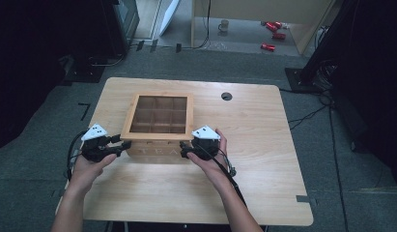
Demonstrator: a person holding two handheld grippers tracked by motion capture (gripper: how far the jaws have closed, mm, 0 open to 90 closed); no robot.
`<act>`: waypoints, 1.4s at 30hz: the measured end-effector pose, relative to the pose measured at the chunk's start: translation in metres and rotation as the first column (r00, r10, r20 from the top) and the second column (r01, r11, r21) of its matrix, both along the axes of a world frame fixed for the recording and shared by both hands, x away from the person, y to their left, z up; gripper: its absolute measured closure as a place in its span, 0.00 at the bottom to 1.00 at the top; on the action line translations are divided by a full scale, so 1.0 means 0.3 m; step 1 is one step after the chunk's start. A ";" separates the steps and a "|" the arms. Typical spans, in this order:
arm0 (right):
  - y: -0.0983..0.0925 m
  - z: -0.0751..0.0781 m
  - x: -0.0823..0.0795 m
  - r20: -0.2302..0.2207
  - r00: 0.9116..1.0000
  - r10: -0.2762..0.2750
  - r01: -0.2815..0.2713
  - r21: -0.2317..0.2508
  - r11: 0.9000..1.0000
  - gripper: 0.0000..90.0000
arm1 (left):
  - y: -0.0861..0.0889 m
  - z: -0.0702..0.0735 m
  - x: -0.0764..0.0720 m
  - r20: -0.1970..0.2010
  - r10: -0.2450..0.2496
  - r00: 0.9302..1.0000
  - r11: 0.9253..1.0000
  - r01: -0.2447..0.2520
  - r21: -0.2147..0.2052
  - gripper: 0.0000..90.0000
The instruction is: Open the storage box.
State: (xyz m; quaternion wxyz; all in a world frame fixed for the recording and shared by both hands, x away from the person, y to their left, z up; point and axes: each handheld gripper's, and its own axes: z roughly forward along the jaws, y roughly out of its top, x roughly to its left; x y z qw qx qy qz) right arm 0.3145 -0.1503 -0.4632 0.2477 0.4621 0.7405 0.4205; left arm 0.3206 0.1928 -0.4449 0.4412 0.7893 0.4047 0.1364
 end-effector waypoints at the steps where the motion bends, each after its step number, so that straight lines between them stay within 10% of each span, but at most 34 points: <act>1: 0.009 -0.001 0.000 0.021 1.000 0.001 -0.001 -0.003 1.000 0.19 | 0.003 0.002 0.000 0.002 0.001 1.000 1.000 -0.001 -0.008 0.58; 11: 0.028 0.006 -0.002 0.107 0.994 0.012 -0.006 -0.062 0.998 0.20 | 0.109 -0.024 -0.005 -0.041 0.043 0.998 0.993 -0.048 -0.106 0.51; 22: 0.034 0.052 0.018 0.148 0.989 0.026 -0.018 -0.058 0.998 0.20 | 0.126 -0.138 -0.015 -0.103 0.152 0.983 0.988 -0.153 -0.001 0.21; 36: 0.030 0.149 0.053 0.216 0.976 0.040 -0.026 -0.066 0.997 0.20 | 0.082 -0.221 -0.011 -0.120 0.198 0.973 0.975 -0.184 0.121 0.20; 42: 0.031 0.190 0.073 0.242 0.969 0.051 -0.030 -0.088 0.996 0.20 | 0.061 -0.233 -0.025 -0.062 0.207 0.976 0.965 -0.193 0.177 0.19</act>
